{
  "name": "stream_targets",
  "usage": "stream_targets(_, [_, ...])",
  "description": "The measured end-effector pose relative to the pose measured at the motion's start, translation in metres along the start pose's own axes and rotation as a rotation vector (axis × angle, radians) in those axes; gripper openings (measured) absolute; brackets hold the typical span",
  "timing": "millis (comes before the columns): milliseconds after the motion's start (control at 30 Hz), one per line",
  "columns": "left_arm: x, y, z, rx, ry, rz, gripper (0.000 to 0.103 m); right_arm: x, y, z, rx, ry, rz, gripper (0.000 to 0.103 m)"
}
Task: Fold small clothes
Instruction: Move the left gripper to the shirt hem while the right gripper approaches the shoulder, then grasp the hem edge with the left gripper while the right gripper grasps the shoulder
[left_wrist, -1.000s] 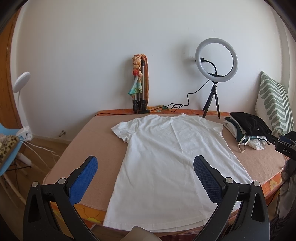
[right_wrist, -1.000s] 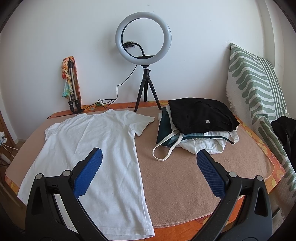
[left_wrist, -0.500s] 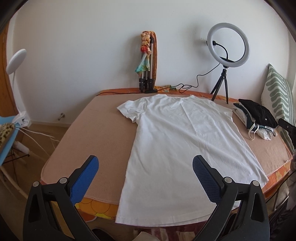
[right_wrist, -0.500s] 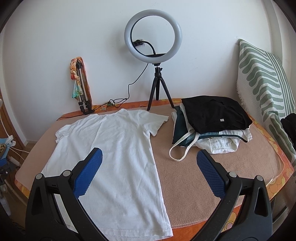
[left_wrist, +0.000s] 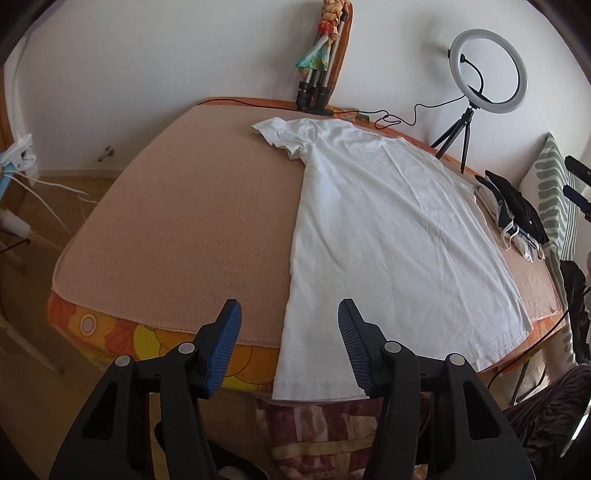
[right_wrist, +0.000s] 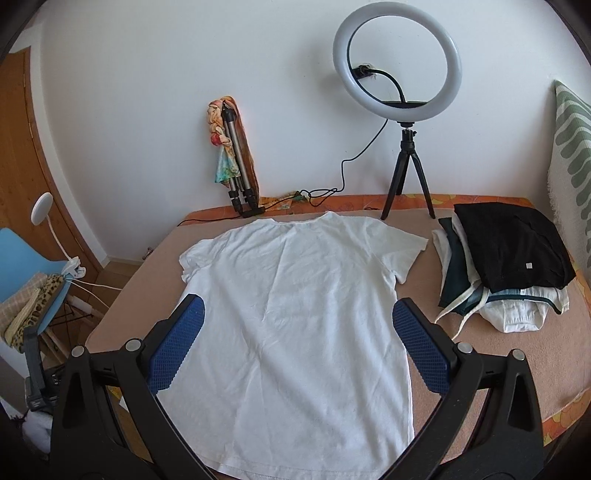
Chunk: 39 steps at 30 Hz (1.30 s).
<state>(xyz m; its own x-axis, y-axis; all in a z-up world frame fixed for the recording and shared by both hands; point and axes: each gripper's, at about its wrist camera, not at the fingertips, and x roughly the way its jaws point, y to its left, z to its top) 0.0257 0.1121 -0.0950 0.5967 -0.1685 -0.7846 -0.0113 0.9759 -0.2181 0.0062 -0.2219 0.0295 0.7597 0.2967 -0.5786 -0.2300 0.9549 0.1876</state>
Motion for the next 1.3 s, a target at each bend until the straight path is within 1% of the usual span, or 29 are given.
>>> stream_targets(67, [0.007,0.0,-0.004,-0.006,0.031,-0.026,0.051,0.012,0.016,0.015,-0.027,0.009,0.029,0.103])
stream_targets(200, [0.016,-0.006,-0.009,0.021,0.071,-0.03,0.051,0.044,0.053,0.038,-0.052,0.05,0.098,0.103])
stream_targets(267, [0.017,-0.005,-0.009,0.014,0.08,-0.03,0.051,0.062,0.071,0.049,-0.053,0.083,0.134,0.1])
stream_targets(433, [0.016,-0.003,-0.006,0.023,0.069,-0.006,0.05,0.112,0.117,0.074,-0.063,0.198,0.203,0.094])
stream_targets(533, [0.02,-0.002,-0.006,0.032,0.062,-0.001,0.05,0.145,0.147,0.085,-0.063,0.27,0.247,0.094])
stream_targets(567, [0.022,0.0,-0.006,0.025,0.073,-0.008,0.05,0.156,0.159,0.087,-0.063,0.3,0.261,0.094])
stream_targets(633, [0.026,0.003,-0.006,0.005,0.091,-0.039,0.046,0.182,0.176,0.088,-0.041,0.368,0.276,0.094])
stream_targets(667, [0.028,0.004,-0.007,0.01,0.096,-0.037,0.046,0.194,0.183,0.087,-0.027,0.407,0.28,0.093])
stream_targets(733, [0.032,0.002,-0.009,0.017,0.114,-0.042,0.043,0.214,0.196,0.085,-0.013,0.478,0.275,0.092])
stream_targets(767, [0.034,0.003,-0.01,0.012,0.126,-0.05,0.043,0.221,0.202,0.086,-0.021,0.499,0.267,0.092])
stream_targets(833, [0.039,0.003,-0.012,-0.005,0.154,-0.074,0.038,0.236,0.214,0.093,-0.053,0.525,0.228,0.092])
stream_targets(900, [0.039,0.001,-0.012,-0.001,0.151,-0.072,0.036,0.25,0.224,0.101,-0.075,0.514,0.197,0.092])
stream_targets(967, [0.04,0.001,-0.011,-0.007,0.15,-0.089,0.033,0.267,0.231,0.108,-0.105,0.495,0.163,0.092])
stream_targets(1033, [0.041,0.002,-0.011,-0.014,0.145,-0.09,0.031,0.29,0.237,0.11,-0.107,0.497,0.149,0.092])
stream_targets(1067, [0.042,0.003,-0.011,-0.016,0.148,-0.09,0.029,0.302,0.239,0.109,-0.102,0.506,0.142,0.091])
stream_targets(1100, [0.043,0.004,-0.012,-0.02,0.15,-0.092,0.024,0.314,0.241,0.106,-0.099,0.518,0.135,0.091])
stream_targets(1133, [0.042,0.005,-0.012,-0.024,0.144,-0.092,0.021,0.325,0.243,0.103,-0.098,0.527,0.127,0.089])
stream_targets(1233, [0.042,0.01,-0.012,-0.043,0.142,-0.11,0.016,0.359,0.25,0.091,-0.107,0.554,0.109,0.085])
stream_targets(1300, [0.042,0.011,-0.012,-0.056,0.138,-0.131,0.012,0.379,0.255,0.082,-0.115,0.566,0.1,0.084])
